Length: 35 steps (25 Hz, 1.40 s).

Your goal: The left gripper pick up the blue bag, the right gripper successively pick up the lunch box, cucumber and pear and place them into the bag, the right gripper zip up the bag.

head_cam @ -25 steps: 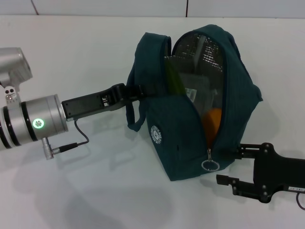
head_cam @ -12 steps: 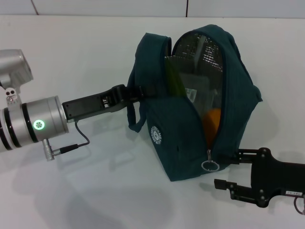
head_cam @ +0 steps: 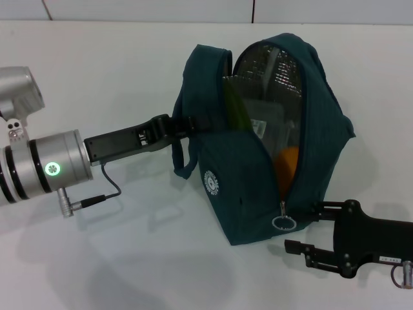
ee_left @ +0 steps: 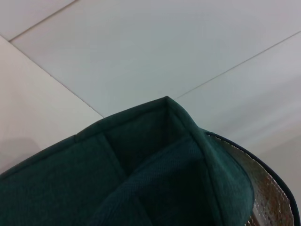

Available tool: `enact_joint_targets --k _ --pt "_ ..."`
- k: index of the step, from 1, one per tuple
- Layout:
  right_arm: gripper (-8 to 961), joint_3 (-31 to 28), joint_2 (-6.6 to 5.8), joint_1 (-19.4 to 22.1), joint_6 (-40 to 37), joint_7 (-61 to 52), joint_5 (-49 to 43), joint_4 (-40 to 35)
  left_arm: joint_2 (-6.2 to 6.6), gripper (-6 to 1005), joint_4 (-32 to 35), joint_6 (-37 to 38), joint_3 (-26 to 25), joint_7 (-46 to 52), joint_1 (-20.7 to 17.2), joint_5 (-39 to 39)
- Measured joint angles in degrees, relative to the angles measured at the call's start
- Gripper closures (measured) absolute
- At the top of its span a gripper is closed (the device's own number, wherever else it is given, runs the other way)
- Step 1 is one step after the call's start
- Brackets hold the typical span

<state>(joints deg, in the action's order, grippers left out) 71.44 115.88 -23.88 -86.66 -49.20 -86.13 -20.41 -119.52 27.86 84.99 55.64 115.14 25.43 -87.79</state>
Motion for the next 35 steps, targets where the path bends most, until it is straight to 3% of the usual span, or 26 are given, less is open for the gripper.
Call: enact_joint_targets --k 4,12,20,31,35 --pt "439 1.7 0.09 -0.5 0.8 0.1 1.8 0.7 0.00 946 0.0 0.0 0.0 0.0 0.0 0.0" --pt "438 11.2 0.13 -0.6 4.1 0.2 8.6 0.3 0.00 946 -0.1 0.0 0.0 0.0 0.1 0.0" --pt "438 11.8 0.13 -0.6 4.7 0.2 11.0 0.3 0.00 946 -0.2 0.1 0.0 0.0 0.1 0.0" --pt "809 11.7 0.13 -0.5 6.0 0.0 12.9 0.8 -0.01 945 -0.2 0.1 0.0 0.0 0.1 0.0" --pt "813 11.7 0.13 -0.5 6.8 0.0 12.9 0.8 -0.01 945 -0.2 0.1 0.0 0.0 0.1 0.0"
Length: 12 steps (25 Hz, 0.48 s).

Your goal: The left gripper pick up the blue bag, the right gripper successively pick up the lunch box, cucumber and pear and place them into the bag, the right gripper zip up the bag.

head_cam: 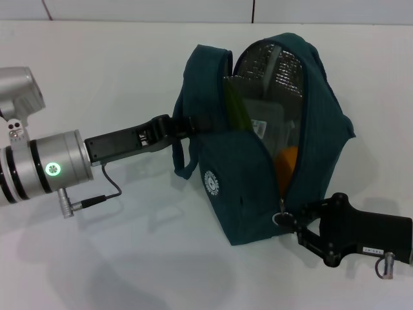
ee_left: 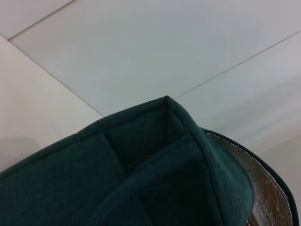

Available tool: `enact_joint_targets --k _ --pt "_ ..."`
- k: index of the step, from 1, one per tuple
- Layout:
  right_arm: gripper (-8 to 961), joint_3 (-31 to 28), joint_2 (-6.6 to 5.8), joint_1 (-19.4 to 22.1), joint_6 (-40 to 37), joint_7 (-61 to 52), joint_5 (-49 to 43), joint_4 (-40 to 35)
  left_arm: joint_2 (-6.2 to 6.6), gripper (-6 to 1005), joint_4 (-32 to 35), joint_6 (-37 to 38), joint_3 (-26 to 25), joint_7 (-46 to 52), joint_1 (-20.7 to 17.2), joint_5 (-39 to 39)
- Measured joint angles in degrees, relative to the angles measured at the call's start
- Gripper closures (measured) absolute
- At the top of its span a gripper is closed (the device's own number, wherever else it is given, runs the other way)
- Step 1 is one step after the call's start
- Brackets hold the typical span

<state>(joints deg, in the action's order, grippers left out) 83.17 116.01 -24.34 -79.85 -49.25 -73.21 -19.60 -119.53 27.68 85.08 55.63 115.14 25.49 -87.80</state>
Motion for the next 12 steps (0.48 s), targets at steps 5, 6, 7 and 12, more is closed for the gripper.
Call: enact_joint_targets --k 5,6,7,12 --pt "819 0.0 0.00 0.0 0.6 -0.6 0.0 -0.2 0.00 945 0.0 0.0 0.2 0.0 0.0 0.0" --pt "820 0.0 0.00 0.0 0.6 -0.7 0.0 -0.3 0.00 945 -0.1 0.1 0.2 0.0 0.0 0.0" --pt "840 0.0 0.00 0.0 0.6 -0.7 0.0 -0.3 0.00 945 -0.1 0.1 0.1 0.0 0.0 0.0" --pt "937 0.2 -0.07 0.0 0.3 -0.7 0.8 -0.4 0.12 945 -0.3 0.1 0.0 0.0 -0.1 0.0"
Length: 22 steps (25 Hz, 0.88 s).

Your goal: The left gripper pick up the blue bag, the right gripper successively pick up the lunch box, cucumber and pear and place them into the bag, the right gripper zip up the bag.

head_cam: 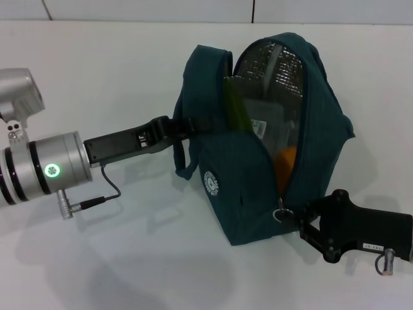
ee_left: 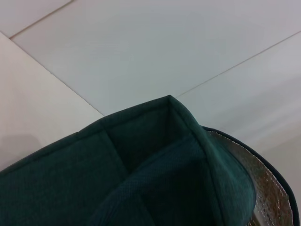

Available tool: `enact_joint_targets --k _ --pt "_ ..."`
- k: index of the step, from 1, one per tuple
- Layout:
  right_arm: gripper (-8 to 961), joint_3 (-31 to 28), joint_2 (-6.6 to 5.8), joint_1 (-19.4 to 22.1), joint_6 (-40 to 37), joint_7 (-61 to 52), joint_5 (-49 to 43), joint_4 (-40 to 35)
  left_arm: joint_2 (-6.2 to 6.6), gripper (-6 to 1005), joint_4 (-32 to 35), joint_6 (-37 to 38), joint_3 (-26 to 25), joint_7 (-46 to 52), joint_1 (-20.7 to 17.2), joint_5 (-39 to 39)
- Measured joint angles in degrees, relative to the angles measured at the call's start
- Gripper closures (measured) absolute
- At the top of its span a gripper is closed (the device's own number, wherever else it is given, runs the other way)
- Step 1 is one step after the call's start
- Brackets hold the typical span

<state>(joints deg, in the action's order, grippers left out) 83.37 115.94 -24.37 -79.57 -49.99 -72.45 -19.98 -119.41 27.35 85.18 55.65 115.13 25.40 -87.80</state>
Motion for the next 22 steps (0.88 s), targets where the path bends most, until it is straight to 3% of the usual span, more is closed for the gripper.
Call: enact_joint_targets --k 11,22 --pt "937 -0.1 -0.49 1.3 -2.3 0.0 -0.2 -0.4 0.01 787 0.0 3.2 0.0 -5.8 -0.6 0.0" --pt "936 -2.9 -1.24 6.6 -6.7 1.4 -0.3 -5.3 0.06 377 0.4 6.0 0.0 -9.3 -0.6 0.1"
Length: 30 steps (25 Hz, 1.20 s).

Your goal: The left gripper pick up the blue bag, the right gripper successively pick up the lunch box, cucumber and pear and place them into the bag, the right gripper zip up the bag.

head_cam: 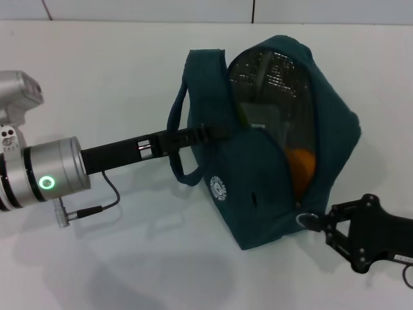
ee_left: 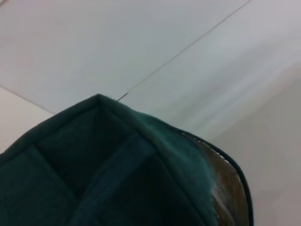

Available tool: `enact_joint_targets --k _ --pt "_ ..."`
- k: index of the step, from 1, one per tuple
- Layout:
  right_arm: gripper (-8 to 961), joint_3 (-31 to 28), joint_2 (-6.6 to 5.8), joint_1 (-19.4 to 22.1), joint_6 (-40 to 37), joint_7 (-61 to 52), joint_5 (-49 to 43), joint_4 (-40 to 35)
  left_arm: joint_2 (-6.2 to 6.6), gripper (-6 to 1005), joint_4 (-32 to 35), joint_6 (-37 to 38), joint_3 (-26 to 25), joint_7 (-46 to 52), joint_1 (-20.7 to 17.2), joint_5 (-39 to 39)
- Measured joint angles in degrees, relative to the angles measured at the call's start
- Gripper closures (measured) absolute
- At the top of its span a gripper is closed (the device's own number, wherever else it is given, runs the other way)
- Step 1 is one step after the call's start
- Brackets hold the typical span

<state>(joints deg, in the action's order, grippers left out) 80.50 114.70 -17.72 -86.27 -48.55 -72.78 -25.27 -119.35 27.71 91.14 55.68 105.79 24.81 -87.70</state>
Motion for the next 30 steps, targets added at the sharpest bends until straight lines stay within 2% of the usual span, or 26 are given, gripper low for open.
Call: enact_joint_targets --k 6,19,24,30 --pt "936 -1.4 -0.01 0.6 -1.5 0.5 -0.1 -0.5 0.00 300 0.0 1.4 0.0 -3.1 -0.1 2.6" --pt "935 -1.6 -0.39 2.7 -1.0 1.5 0.0 -0.4 0.00 301 -0.1 1.4 -0.1 -3.3 -0.2 4.5" --pt "934 -5.1 -0.62 3.4 -3.9 1.6 -0.1 -0.4 -0.01 302 0.2 1.4 0.0 -3.8 -0.5 4.6" --pt "932 -7.5 0.09 1.9 -5.9 2.2 0.2 -0.6 0.06 302 0.2 2.0 0.0 -7.9 -1.4 6.8"
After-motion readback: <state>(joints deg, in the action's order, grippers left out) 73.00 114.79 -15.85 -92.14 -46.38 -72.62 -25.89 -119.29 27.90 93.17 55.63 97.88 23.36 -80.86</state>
